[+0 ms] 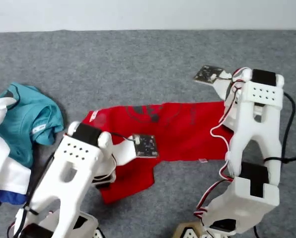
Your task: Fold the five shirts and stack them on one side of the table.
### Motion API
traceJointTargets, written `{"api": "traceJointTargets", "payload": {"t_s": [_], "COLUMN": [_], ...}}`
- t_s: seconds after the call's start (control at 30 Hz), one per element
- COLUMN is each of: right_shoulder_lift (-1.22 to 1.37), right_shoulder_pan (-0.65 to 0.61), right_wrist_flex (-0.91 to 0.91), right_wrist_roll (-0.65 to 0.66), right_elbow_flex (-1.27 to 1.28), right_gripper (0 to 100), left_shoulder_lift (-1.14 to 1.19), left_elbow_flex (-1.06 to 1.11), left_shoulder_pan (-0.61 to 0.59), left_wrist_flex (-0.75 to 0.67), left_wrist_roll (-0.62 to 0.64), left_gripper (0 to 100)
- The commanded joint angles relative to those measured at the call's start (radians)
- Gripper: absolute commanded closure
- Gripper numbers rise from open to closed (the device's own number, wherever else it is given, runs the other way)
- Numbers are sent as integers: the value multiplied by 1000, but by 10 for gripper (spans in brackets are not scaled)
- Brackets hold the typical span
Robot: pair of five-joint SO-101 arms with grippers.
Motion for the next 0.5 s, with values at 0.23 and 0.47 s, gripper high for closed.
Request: {"api": "traceJointTargets", "payload": {"t_s": [0.23, 0.47], "right_shoulder_lift": [-113, -107], "right_shoulder_pan": [53, -51], "right_wrist_flex": [-2, -114], "right_wrist_roll": [8, -14], "right_elbow_flex": [-14, -12], "right_gripper": [753, 925], "left_shoulder_lift": [-132, -115], "left_elbow_flex": [-22, -137], "left_shoulder_pan": [-26, -215], "left_wrist_flex": [25, -224], "left_wrist_roll": [89, 183], "left_gripper": [808, 872]}}
